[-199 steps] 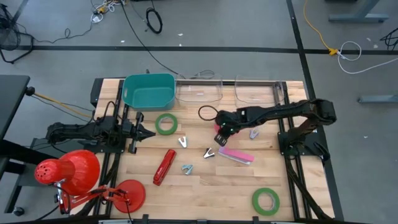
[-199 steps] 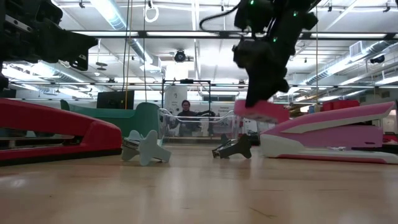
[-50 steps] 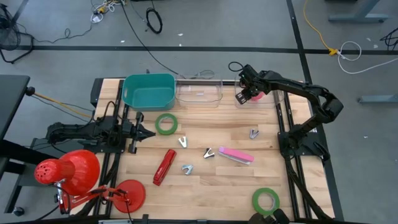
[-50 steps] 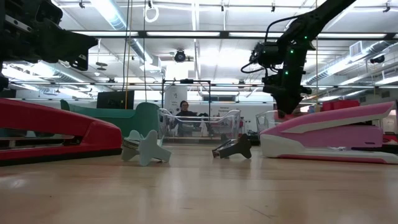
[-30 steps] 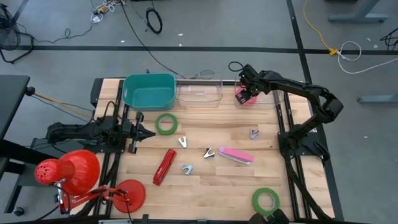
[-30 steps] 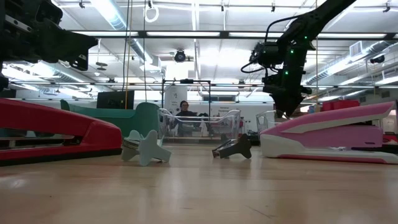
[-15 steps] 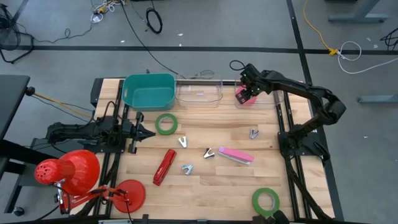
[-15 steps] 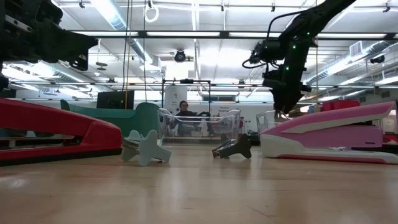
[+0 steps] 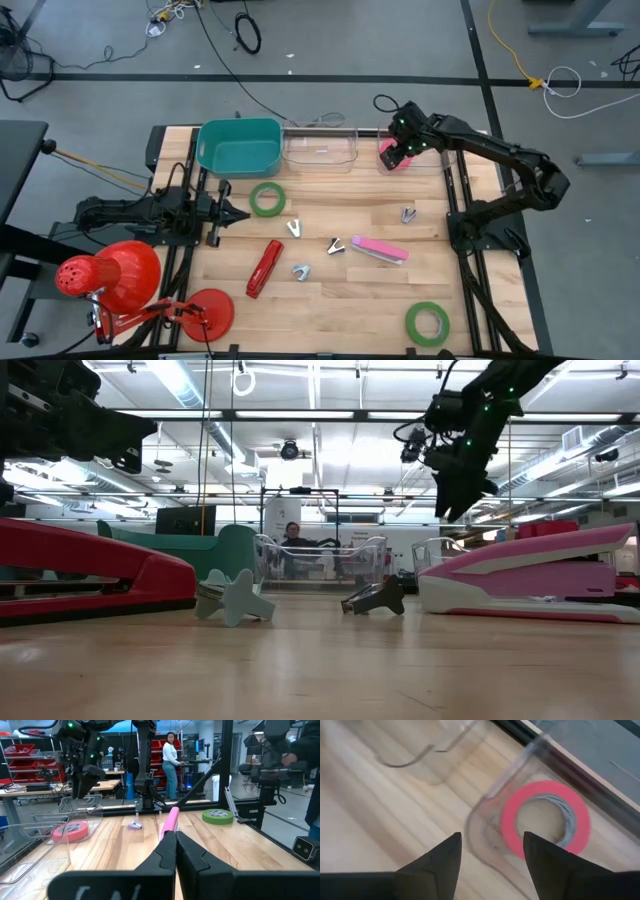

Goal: Pick and place Stapler, Stapler remover, tape
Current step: Put the purple staple remover into the blue bin

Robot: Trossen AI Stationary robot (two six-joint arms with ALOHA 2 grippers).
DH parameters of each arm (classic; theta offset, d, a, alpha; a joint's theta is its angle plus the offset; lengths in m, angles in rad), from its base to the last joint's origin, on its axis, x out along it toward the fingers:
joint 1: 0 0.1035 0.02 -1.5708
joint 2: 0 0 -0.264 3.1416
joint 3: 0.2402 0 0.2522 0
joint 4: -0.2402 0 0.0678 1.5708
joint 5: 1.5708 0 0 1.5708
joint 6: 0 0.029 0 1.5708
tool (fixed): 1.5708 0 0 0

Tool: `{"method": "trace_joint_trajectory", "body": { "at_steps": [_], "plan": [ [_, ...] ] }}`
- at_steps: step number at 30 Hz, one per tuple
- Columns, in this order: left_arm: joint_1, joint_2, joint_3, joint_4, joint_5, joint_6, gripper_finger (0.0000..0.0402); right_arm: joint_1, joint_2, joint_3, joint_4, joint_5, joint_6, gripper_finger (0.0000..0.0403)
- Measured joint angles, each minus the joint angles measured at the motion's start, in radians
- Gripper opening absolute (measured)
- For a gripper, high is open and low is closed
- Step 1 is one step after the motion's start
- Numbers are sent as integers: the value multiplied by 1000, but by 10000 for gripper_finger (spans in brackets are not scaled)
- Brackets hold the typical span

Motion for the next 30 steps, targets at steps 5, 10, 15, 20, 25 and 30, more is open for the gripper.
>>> {"method": "trace_joint_trajectory", "body": {
  "at_steps": [5, 10, 15, 20, 25, 30],
  "plan": [
    [0, 0, 0, 0, 0, 0, 3, 39, -29, 0, 0, -18, -2, 212],
    [0, 0, 0, 0, 0, 0, 3, 75, -42, 0, -3, -18, -2, 212],
    [0, 0, 0, 0, 0, 0, 3, 132, -47, 0, -41, -18, -4, 212],
    [0, 0, 0, 0, 0, 0, 3, 236, -48, 0, -115, -19, -4, 212],
    [0, 0, 0, 0, 0, 0, 3, 323, -48, 0, -196, -18, 16, 212],
    [0, 0, 0, 0, 0, 0, 3, 388, -48, 0, -254, -18, 41, 212]
  ]
}}
